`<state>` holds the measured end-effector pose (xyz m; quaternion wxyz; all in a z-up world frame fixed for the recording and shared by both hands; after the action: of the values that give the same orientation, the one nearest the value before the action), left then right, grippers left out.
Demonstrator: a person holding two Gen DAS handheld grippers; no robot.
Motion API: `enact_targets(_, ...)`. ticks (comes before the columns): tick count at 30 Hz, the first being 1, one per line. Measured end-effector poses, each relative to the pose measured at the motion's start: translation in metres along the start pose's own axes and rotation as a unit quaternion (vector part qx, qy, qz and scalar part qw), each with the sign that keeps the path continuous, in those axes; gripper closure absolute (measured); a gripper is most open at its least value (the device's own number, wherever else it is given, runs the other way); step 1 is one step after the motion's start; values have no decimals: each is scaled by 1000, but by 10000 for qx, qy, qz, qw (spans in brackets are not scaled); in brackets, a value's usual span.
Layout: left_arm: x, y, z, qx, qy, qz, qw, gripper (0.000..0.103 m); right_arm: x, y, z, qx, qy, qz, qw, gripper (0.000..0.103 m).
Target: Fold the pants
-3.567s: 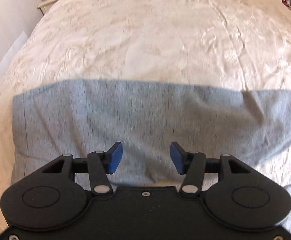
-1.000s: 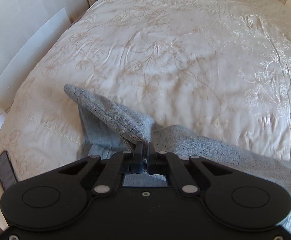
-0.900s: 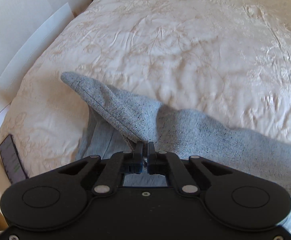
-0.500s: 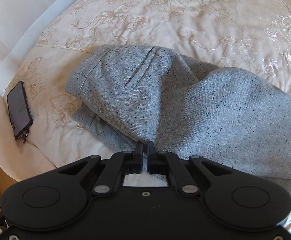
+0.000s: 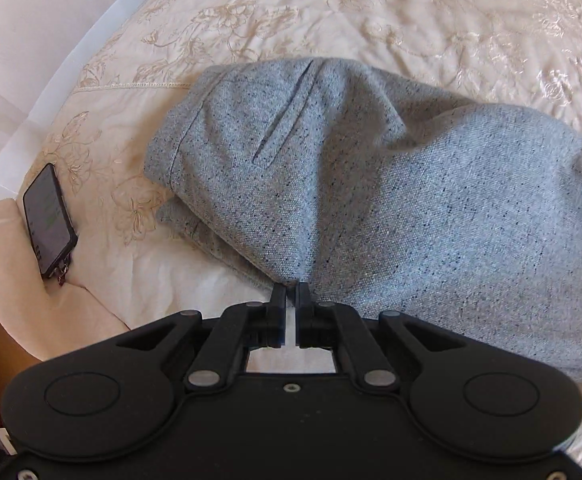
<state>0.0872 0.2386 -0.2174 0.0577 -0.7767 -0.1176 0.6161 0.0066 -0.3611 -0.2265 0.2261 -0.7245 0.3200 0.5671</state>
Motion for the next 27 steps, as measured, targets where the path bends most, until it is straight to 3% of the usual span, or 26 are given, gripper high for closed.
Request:
enact_targets(4, 3, 1, 10, 219, -253, -201, 9992, 95, 2, 2, 3, -73, -39, -31, 10000, 101)
enact_targets(8, -25, 14, 13, 195, 14, 13, 9998, 86, -9, 12, -1, 14, -42, -234, 9997, 88)
enact_targets(10, -46, 30, 10, 238, 307, 33, 9992, 86, -21, 21, -10, 111, 206, -442, 9987, 85)
enact_targets(13, -72, 74, 5, 491, 733, 227, 9958, 86, -32, 40, -31, 357, 632, -594, 9956, 83)
enact_targets(15, -80, 115, 3, 812, 829, 566, 9916, 86, -31, 51, -48, 488, 824, -701, 9929, 82)
enact_targets(20, -84, 223, 13, 1507, 862, 1255, 9768, 84, -6, 63, -85, 206, 717, -1020, 9920, 79)
enact_targets(25, -63, 301, 35, 1859, 486, 1624, 9678, 83, 25, 62, -102, -347, 355, -1221, 9913, 72)
enact_targets(27, -46, 318, 45, 1943, 159, 1500, 9693, 83, 38, 62, -103, -466, 119, -1355, 9896, 71)
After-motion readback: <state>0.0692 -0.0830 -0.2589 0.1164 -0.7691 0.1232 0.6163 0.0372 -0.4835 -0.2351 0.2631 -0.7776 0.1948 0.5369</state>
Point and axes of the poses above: each gripper's, at about its wrist camera, not at the fingertips, and x roughly the way its jaws point, y to its right, z to its underside, the point moved 8 cm from there along x, roughly the way its jaws point, and after that the axes turned 5 degrees about x, right-handed, at the moved point
